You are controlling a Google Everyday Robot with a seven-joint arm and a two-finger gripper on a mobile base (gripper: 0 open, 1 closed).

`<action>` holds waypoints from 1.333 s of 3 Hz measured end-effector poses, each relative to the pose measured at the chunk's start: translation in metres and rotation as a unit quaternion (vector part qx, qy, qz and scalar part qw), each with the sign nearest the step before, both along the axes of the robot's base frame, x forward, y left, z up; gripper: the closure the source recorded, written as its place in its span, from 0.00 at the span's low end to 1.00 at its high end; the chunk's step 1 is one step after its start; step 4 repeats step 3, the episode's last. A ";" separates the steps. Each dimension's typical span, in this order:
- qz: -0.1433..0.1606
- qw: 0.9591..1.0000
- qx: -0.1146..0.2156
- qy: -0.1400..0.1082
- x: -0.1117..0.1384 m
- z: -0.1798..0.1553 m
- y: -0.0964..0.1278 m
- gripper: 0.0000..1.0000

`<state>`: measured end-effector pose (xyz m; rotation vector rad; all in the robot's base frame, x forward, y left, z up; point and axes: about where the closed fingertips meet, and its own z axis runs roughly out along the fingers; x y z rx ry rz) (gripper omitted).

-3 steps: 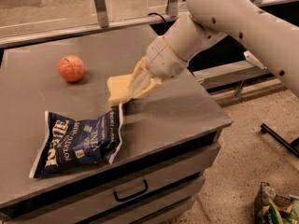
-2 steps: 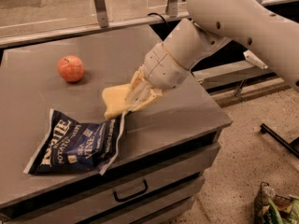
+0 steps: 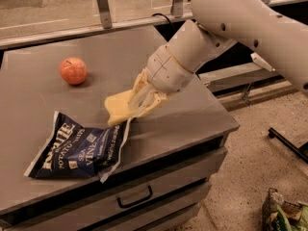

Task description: Move sponge near blue chip bag

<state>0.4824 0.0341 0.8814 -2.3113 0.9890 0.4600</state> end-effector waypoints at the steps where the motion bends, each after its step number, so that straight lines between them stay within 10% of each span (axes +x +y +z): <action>1: 0.001 1.000 0.000 0.000 -0.001 0.000 0.001 0.13; 4: 0.003 1.000 0.000 0.000 -0.001 -0.001 0.003 0.00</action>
Offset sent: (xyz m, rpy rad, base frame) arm -0.0006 0.0013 -0.0003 -0.0003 0.0003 0.0025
